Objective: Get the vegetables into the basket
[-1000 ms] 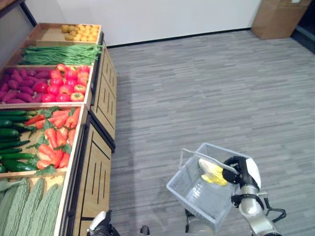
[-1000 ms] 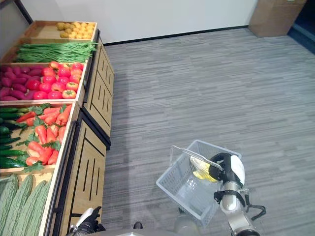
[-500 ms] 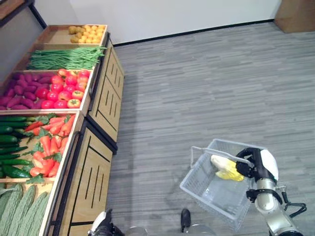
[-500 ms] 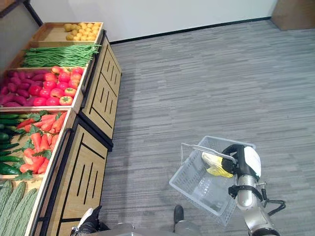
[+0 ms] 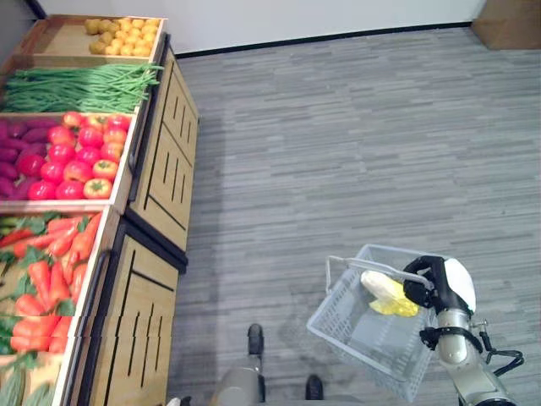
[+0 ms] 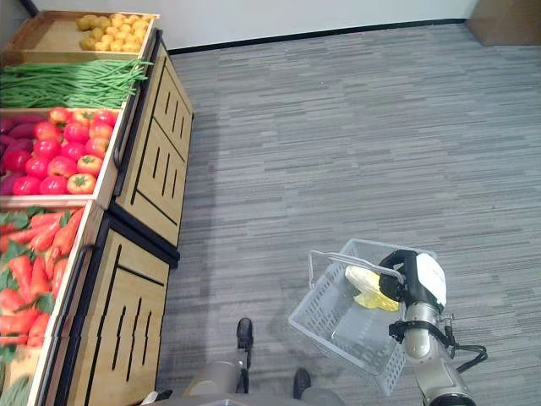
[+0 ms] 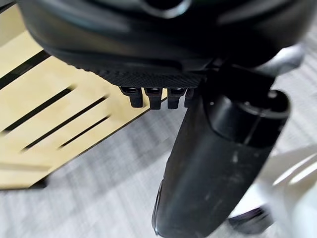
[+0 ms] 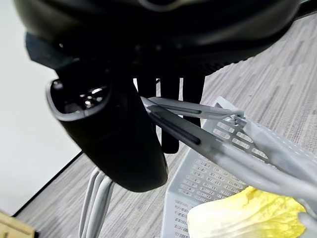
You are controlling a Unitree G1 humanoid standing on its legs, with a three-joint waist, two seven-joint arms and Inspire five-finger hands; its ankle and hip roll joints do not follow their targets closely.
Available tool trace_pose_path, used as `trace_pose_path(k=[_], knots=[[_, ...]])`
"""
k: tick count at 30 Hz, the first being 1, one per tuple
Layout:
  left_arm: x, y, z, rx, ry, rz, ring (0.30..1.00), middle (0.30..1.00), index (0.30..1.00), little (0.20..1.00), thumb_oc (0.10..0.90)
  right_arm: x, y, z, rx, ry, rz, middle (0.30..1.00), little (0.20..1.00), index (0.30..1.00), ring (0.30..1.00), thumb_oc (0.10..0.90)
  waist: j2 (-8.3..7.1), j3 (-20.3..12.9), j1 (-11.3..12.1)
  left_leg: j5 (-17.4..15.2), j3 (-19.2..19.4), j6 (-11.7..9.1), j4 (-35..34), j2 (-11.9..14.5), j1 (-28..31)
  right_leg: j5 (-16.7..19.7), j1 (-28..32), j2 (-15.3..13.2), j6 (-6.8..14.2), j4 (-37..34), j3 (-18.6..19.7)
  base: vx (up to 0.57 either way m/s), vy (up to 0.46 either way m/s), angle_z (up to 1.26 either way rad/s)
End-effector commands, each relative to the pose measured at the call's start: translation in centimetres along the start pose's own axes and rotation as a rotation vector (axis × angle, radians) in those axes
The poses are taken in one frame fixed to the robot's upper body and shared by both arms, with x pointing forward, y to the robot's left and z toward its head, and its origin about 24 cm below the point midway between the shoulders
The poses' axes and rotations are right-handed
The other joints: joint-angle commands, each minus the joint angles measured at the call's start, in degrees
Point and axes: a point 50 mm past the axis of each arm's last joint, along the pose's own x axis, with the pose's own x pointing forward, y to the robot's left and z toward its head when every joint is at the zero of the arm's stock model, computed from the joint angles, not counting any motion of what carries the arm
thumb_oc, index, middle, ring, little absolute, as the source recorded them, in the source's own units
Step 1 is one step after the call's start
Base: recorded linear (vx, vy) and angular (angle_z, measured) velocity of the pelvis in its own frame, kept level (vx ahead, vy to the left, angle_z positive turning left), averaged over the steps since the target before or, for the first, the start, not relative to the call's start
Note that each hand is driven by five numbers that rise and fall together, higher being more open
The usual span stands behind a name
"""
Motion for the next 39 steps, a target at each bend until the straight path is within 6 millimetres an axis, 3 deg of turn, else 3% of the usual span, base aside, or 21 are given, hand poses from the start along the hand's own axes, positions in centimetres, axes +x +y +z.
trace_pose_path(k=[1, 5, 9, 11, 14, 16, 18, 19, 22, 23, 26, 28, 31, 33, 34, 35, 36, 37, 39], knots=[[0.6, 2.9, -0.6, 0.044, 0.009, 0.095, 1.000, 1.000, 1.000, 1.000, 0.900, 2.7, -3.8, 7.2, 0.090, -0.335, -0.197, 0.300, 0.300, 0.300, 0.300, 0.400, -3.64, -5.9, 2.3, -3.8, 1.9, -1.9, 1.3, 0.1, -0.8, 3.2, -2.8, -8.8, 7.0, 4.6, 1.9, 0.10, 0.153, -0.18], [0.9, 4.2, 0.1, 0.050, -0.007, 0.135, 1.000, 1.000, 1.000, 1.000, 0.900, 2.8, -2.9, 7.6, 0.099, -0.333, -0.170, 0.300, 0.300, 0.300, 0.300, 0.400, -5.06, -6.1, 2.3, -5.6, 2.3, -0.4, 1.4, -1.6, 0.3, 7.4, -4.0, -10.4, 8.3, 6.1, 2.7, 0.09, 0.123, -0.05], [0.9, 4.3, 0.2, 0.065, -0.010, 0.133, 1.000, 1.000, 1.000, 1.000, 0.900, 2.8, -2.8, 7.6, 0.085, -0.333, -0.162, 0.300, 0.300, 0.300, 0.300, 0.400, -5.46, -6.3, 2.4, -6.8, 2.2, 0.4, 1.4, -2.5, 1.5, 9.8, -4.7, -10.9, 8.9, 8.5, 3.0, 0.09, 0.106, -0.02], [0.9, 4.2, 0.3, 0.083, -0.015, 0.125, 1.000, 1.000, 1.000, 1.000, 0.900, 2.9, -2.6, 8.0, 0.090, -0.348, -0.149, 0.300, 0.300, 0.300, 0.300, 0.400, -4.76, -5.5, 2.1, -7.7, 1.9, 1.5, 1.3, -2.8, 3.3, 13.5, -8.6, -10.3, 8.7, 17.7, 3.9, 0.05, 0.135, -0.06], [1.0, 4.2, 0.5, 0.128, -0.026, 0.113, 1.000, 1.000, 1.000, 1.000, 0.900, 2.8, -2.4, 8.3, 0.085, -0.367, -0.131, 0.300, 0.300, 0.300, 0.300, 0.400, -3.45, -4.1, 0.9, -8.8, 0.6, 2.1, 1.3, -2.6, 6.1, 13.3, -13.8, -8.7, 7.3, 24.9, 3.4, 0.09, 0.093, -0.04], [1.0, 4.2, 0.6, 0.139, -0.028, 0.113, 1.000, 1.000, 1.000, 1.000, 0.900, 2.8, -2.3, 8.4, 0.088, -0.373, -0.127, 0.300, 0.300, 0.300, 0.300, 0.400, -3.15, -3.7, 0.5, -9.2, 0.3, 2.1, 1.1, -2.4, 7.2, 12.3, -15.3, -8.2, 6.7, 24.8, 2.5, 0.12, 0.013, 0.05], [1.1, 4.4, 1.1, 0.152, -0.040, 0.119, 1.000, 1.000, 1.000, 1.000, 0.900, 2.7, -2.2, 8.6, 0.093, -0.388, -0.123, 0.300, 0.300, 0.300, 0.300, 0.400, -2.52, -2.7, -0.8, -10.1, -1.1, 1.5, 0.9, -1.8, 9.6, 8.6, -18.2, -6.6, 5.6, 19.8, 1.1, 0.21, -0.084, 0.31], [1.1, 4.4, 1.4, 0.151, -0.048, 0.119, 1.000, 1.000, 1.000, 1.000, 0.900, 2.6, -2.2, 8.6, 0.095, -0.388, -0.124, 0.300, 0.300, 0.300, 0.300, 0.400, -2.63, -2.5, -1.3, -10.6, -1.8, 1.2, 0.8, -1.8, 10.3, 8.5, -18.6, -6.1, 5.7, 16.0, 1.4, 0.21, -0.124, 0.39], [1.2, 4.5, 1.9, 0.152, -0.063, 0.122, 1.000, 1.000, 1.000, 1.000, 0.900, 2.7, -2.3, 8.7, 0.102, -0.395, -0.131, 0.300, 0.300, 0.300, 0.300, 0.400, -3.09, -2.2, -3.1, -12.6, -4.2, -0.1, 1.0, -1.4, 13.2, 12.4, -20.9, -5.2, 7.1, 5.3, 4.7, 0.31, -0.198, 0.35], [1.2, 4.5, 1.8, 0.148, -0.058, 0.126, 1.000, 1.000, 1.000, 1.000, 0.900, 2.7, -2.2, 8.8, 0.098, -0.399, -0.123, 0.300, 0.300, 0.300, 0.300, 0.400, -3.29, -2.3, -3.4, -13.2, -5.0, -0.4, 1.2, -1.2, 14.0, 13.7, -21.2, -5.0, 7.4, 4.5, 5.3, 0.26, -0.229, 0.56], [1.1, 4.0, 1.2, 0.131, -0.034, 0.119, 1.000, 1.000, 1.000, 1.000, 0.900, 2.6, -2.0, 8.5, 0.085, -0.396, -0.098, 0.300, 0.300, 0.300, 0.300, 0.400, -3.44, -3.8, -2.7, -14.1, -6.6, -1.5, 2.2, 0.0, 14.3, 12.9, -18.2, -4.3, 6.4, 2.9, 4.1, 0.24, -0.295, 0.87], [0.9, 3.5, 0.5, 0.109, -0.007, 0.110, 1.000, 1.000, 1.000, 1.000, 0.900, 2.5, -2.8, 8.2, 0.069, -0.401, -0.105, 0.300, 0.300, 0.300, 0.300, 0.400, -2.75, -4.7, -2.3, -12.6, -8.1, -3.3, 2.7, 2.5, 14.0, 11.1, -16.8, -2.9, 5.1, 3.2, 1.3, 0.22, -0.348, 0.47], [0.9, 3.3, 0.4, 0.098, 0.004, 0.109, 1.000, 1.000, 1.000, 1.000, 0.900, 2.7, -3.4, 7.7, 0.048, -0.394, -0.122, 0.300, 0.300, 0.300, 0.300, 0.400, -1.97, -4.8, -2.6, -11.2, -9.2, -4.5, 3.3, 3.9, 13.2, 9.7, -16.1, -2.5, 4.2, 3.8, -0.7, 0.14, -0.242, 0.68], [0.9, 3.1, 0.8, 0.092, -0.006, 0.107, 1.000, 1.000, 1.000, 1.000, 0.900, 2.7, -4.1, 7.4, 0.031, -0.388, -0.144, 0.300, 0.300, 0.300, 0.300, 0.400, -1.77, -4.3, -2.8, -10.0, -8.3, -5.5, 6.9, 3.9, 10.9, 8.7, -14.8, -3.1, 3.6, 3.6, -2.8, 0.09, -0.169, 0.74], [0.9, 3.1, 1.2, 0.093, -0.016, 0.105, 1.000, 1.000, 1.000, 1.000, 0.900, 2.8, -4.4, 7.1, 0.028, -0.377, -0.162, 0.300, 0.300, 0.300, 0.300, 0.400, -2.03, -3.5, -3.0, -9.5, -5.6, -6.0, 11.6, 3.6, 8.5, 7.9, -13.2, -3.8, 3.1, 3.3, -4.4, 0.06, -0.114, 0.69], [0.9, 3.0, 1.4, 0.094, -0.023, 0.105, 1.000, 1.000, 1.000, 1.000, 0.900, 2.9, -4.6, 6.9, 0.027, -0.366, -0.174, 0.300, 0.300, 0.300, 0.300, 0.400, -2.21, -2.8, -2.9, -8.9, -2.5, -6.0, 11.9, 3.9, 6.7, 7.3, -11.7, -4.5, 2.8, 3.0, -5.6, 0.06, -0.083, 0.44], [1.0, 3.0, 1.5, 0.101, -0.024, 0.103, 1.000, 1.000, 1.000, 1.000, 0.900, 2.8, -4.7, 6.6, 0.028, -0.354, -0.187, 0.300, 0.300, 0.300, 0.300, 0.400, -2.34, -2.7, -3.1, -9.2, 0.2, -5.7, 10.3, 4.8, 5.6, 7.0, -10.9, -5.1, 3.0, 2.7, -6.8, 0.04, -0.034, 0.66], [1.0, 3.0, 1.5, 0.101, -0.024, 0.103, 1.000, 1.000, 1.000, 1.000, 0.900, 2.8, -4.8, 6.6, 0.028, -0.354, -0.187, 0.300, 0.300, 0.300, 0.300, 0.400, -2.36, -2.7, -3.1, -9.2, 0.2, -5.7, 10.2, 4.8, 5.7, 6.9, -10.9, -5.1, 3.0, 2.7, -6.9, 0.08, 0.025, 0.98], [0.9, 2.7, 1.4, 0.139, -0.018, 0.089, 1.000, 1.000, 1.000, 1.000, 0.900, 2.4, -4.9, 5.9, 0.016, -0.330, -0.201, 0.300, 0.300, 0.300, 0.300, 0.400, -2.05, -2.6, -3.0, -5.6, 5.3, -5.9, 5.7, 6.6, 1.3, 6.0, -9.1, -6.0, 3.6, 2.4, -9.3, 0.12, 0.069, 0.82]])
